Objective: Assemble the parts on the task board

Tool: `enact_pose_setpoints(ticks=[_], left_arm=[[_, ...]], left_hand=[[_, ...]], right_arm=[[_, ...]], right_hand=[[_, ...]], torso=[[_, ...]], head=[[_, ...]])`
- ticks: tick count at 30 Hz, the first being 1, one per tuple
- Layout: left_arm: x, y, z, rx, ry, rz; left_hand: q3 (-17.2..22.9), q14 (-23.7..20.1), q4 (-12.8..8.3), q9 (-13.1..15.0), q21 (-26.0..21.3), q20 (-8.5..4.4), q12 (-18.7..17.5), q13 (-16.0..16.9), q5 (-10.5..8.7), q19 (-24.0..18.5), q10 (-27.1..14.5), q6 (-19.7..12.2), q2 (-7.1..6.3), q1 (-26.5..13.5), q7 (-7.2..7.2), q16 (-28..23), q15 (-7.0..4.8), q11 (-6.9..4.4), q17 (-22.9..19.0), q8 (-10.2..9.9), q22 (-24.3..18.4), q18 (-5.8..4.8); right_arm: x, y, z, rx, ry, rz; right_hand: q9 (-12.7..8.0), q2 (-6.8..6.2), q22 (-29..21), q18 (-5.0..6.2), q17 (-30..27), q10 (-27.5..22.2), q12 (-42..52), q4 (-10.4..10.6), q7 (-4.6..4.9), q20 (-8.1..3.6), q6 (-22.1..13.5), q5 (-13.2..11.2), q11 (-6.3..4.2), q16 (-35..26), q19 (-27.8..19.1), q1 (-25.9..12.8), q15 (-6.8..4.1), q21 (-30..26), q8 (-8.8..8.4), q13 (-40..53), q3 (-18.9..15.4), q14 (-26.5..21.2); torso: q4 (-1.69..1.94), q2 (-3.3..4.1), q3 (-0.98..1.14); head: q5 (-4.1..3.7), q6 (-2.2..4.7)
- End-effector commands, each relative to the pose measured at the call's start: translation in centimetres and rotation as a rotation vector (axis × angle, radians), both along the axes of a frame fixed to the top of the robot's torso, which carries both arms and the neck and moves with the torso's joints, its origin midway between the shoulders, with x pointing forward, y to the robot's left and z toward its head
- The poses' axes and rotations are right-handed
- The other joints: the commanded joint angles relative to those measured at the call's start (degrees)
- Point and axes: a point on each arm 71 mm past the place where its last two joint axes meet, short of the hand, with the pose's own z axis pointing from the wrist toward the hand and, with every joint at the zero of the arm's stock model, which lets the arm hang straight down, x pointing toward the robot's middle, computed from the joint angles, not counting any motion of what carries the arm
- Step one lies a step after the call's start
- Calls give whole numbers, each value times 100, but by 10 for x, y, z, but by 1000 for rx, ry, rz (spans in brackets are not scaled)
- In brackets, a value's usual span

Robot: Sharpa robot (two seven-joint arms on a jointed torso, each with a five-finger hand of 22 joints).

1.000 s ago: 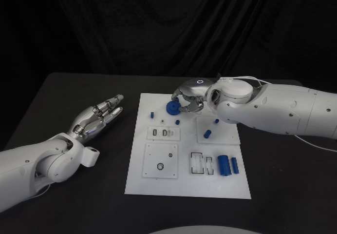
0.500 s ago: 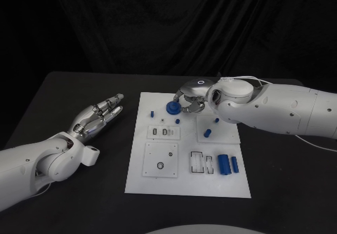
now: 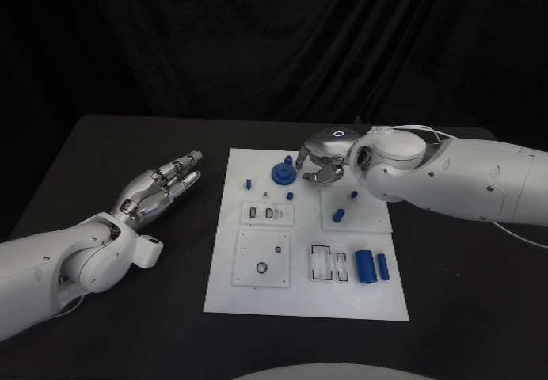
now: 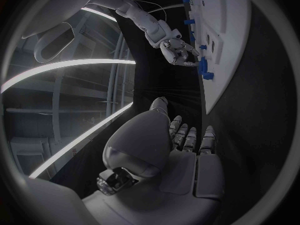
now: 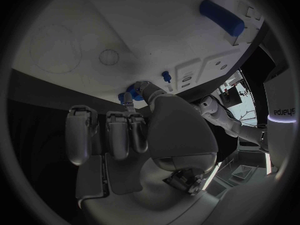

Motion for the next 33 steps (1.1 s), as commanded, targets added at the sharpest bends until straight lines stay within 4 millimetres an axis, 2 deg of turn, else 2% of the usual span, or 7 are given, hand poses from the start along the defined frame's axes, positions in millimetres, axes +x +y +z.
enact_pose_setpoints(ticks=[1,11,20,22,25,29,33], left_arm=[[-4,0,11,-84,-139,-28],[-3,0,11,-83,-138,-27],[-3,-3,11,-85,-137,-33],[-3,-3,11,-86,-137,-34],[-2,-4,11,-87,-136,-36],[-2,-6,11,-88,-136,-40],[-2,-6,11,-89,-136,-40]], left_hand=[[39,-13,-6,0,-5,35,-25,-5,19,-16,2,-37,7,51,8,-21,35,30,-6,-12,7,106],[39,-13,-6,0,-5,35,-25,-5,19,-16,2,-37,7,51,8,-21,35,30,-6,-12,7,106],[39,-13,-6,0,-5,35,-25,-5,19,-16,2,-37,7,51,8,-21,35,30,-6,-12,7,106],[39,-13,-6,0,-5,35,-25,-5,19,-16,2,-37,7,51,8,-21,35,30,-6,-12,7,106],[39,-13,-6,0,-5,35,-25,-5,19,-16,2,-37,7,51,8,-21,35,30,-6,-12,7,106],[39,-13,-6,0,-5,35,-25,-5,19,-16,2,-37,7,51,8,-21,35,30,-6,-12,7,106],[52,-13,-14,0,-6,38,-24,-5,30,-16,2,-34,11,58,-4,-21,38,31,-6,-11,6,106]], right_arm=[[-4,-5,3,40,-41,8],[-21,-34,19,104,-99,-6],[-36,-70,25,103,-92,-69],[-39,-82,25,101,-91,-95],[-42,-94,26,104,-96,-123],[-46,-111,28,120,-118,-155],[-50,-125,29,134,-139,-180]], right_hand=[[-8,9,1216,39,1509,587,15,1,-13,-14,29,18,19,17,240,-55,6,28,-1,1506,30,604],[-1,-4,1249,22,1509,587,15,41,-2,-4,103,-78,29,17,279,-102,15,88,-6,1506,10,604],[-62,-50,1321,-15,1509,587,15,294,6,8,-34,-768,38,17,365,-290,23,219,-199,1506,-162,604],[-78,-57,1330,-19,1509,587,15,334,11,8,-70,-870,40,17,375,-298,23,233,-235,1506,-197,604],[-100,-66,1361,-37,1509,587,15,393,2,4,-109,-1065,34,17,413,-300,19,298,-273,1506,-256,604],[-130,-75,1368,-40,1509,587,15,472,-12,-2,-152,-1304,24,17,421,-296,11,307,-293,1506,-337,604],[-166,-84,1378,-45,1509,587,15,515,-36,-9,-230,-1359,7,17,432,-283,-1,325,-311,1506,-380,604]], torso=[[3,1,1],[2,0,3],[-4,0,-1],[4,-1,-1],[18,-3,-4],[10,-3,-2],[22,1,-2]], head=[[25,7],[66,-11],[56,17],[57,14],[15,11],[12,13],[-9,17]])
